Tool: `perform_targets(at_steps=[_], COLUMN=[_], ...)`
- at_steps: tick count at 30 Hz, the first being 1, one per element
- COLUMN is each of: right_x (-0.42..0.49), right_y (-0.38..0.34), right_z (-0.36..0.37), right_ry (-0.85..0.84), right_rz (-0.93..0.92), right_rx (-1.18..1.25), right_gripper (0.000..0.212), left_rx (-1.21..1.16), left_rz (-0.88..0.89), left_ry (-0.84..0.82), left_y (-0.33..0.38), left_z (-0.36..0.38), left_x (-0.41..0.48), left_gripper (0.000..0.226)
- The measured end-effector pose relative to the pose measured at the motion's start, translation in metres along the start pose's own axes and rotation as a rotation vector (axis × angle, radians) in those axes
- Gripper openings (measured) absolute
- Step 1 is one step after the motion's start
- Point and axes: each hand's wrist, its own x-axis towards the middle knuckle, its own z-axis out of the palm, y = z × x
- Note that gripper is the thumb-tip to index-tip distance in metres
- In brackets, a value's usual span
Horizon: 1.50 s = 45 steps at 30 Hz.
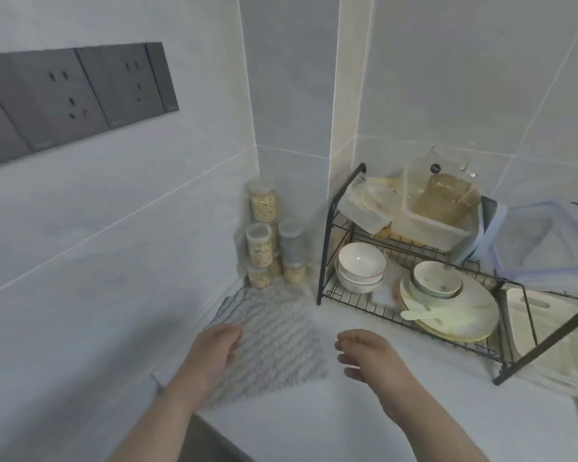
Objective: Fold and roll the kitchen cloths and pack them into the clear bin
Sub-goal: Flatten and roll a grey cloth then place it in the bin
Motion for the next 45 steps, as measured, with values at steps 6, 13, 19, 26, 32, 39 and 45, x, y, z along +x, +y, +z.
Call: perform_targets(at_steps=[6, 13, 19, 26, 32, 39, 45], right_x=[0.059, 0.107, 0.112, 0.105, 0.118, 0.119, 0.089], right_y=[0.021, 0.081, 0.13, 0.159, 0.177, 0.18, 0.181], right_z=[0.061, 0.091, 0.077, 0.065, 0.062, 0.064, 0.072], right_ry=[0.081, -0.123, -0.068, 0.025, 0.088, 0.143, 0.218], right_rz=[0.01, -0.23, -0.375, -0.562, -0.696, -0.731, -0.64], right_rx=[-0.257, -0.913, -1.086, -0.944, -0.962, -0.993, -1.022], right_gripper=[0.015, 0.044, 0.038, 0.032, 0.03, 0.026, 0.025], left_rx=[0.472, 0.979, 0.857, 0.781, 0.748, 0.725, 0.772], left_rz=[0.205, 0.497, 0.665, 0.708, 0.787, 0.757, 0.885], left_ry=[-0.053, -0.304, -0.289, -0.252, -0.184, -0.19, -0.195], left_y=[-0.042, -0.123, -0.138, -0.156, -0.171, -0.177, -0.177], left_z=[-0.036, -0.031, -0.033, -0.028, -0.025, -0.023, -0.023], left_x=[0.084, 0.111, 0.111, 0.127, 0.132, 0.126, 0.107], left_gripper=[0.011, 0.024, 0.035, 0.043, 0.044, 0.013, 0.008])
